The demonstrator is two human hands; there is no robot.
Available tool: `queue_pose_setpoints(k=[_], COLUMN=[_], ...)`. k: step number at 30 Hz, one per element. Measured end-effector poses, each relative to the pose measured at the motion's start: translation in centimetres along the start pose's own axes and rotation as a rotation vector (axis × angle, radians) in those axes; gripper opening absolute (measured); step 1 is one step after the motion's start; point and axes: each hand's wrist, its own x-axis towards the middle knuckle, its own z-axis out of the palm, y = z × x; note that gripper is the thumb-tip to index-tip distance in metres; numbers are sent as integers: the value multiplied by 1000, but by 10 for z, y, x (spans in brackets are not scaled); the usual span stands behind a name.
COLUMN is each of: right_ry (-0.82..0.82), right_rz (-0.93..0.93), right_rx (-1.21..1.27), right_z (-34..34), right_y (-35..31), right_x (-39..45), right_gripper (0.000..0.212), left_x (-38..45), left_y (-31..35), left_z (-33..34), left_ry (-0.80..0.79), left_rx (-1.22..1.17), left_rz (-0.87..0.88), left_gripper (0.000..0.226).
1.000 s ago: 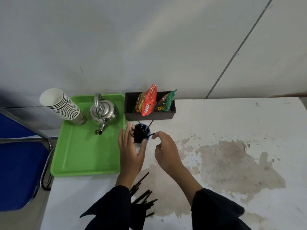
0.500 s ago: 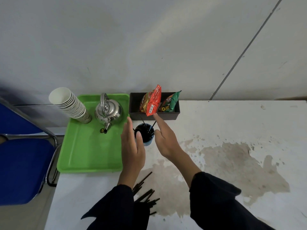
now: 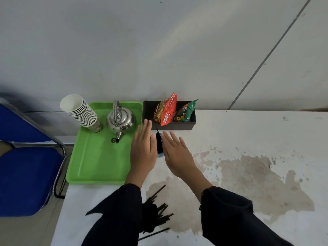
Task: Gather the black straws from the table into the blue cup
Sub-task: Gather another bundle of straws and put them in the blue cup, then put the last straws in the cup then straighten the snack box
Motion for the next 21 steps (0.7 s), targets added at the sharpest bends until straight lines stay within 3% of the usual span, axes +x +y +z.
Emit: queue_pose_setpoints(k=[6, 15, 21], right_ry=[1, 161, -47], right_rz=[34, 86, 84], right_rx=[-31, 335, 329], right_z=[-2, -13, 23], right_y=[-1, -15, -17], right_x=[-5, -58, -109], right_gripper=[52, 34, 32], left_x=[8, -68, -143], left_y=[-5, -13, -42], left_z=[-7, -49, -39], left_ry=[-160, 22, -223], left_rx=[253, 143, 46], left_rz=[103, 156, 81], left_gripper=[48, 36, 23])
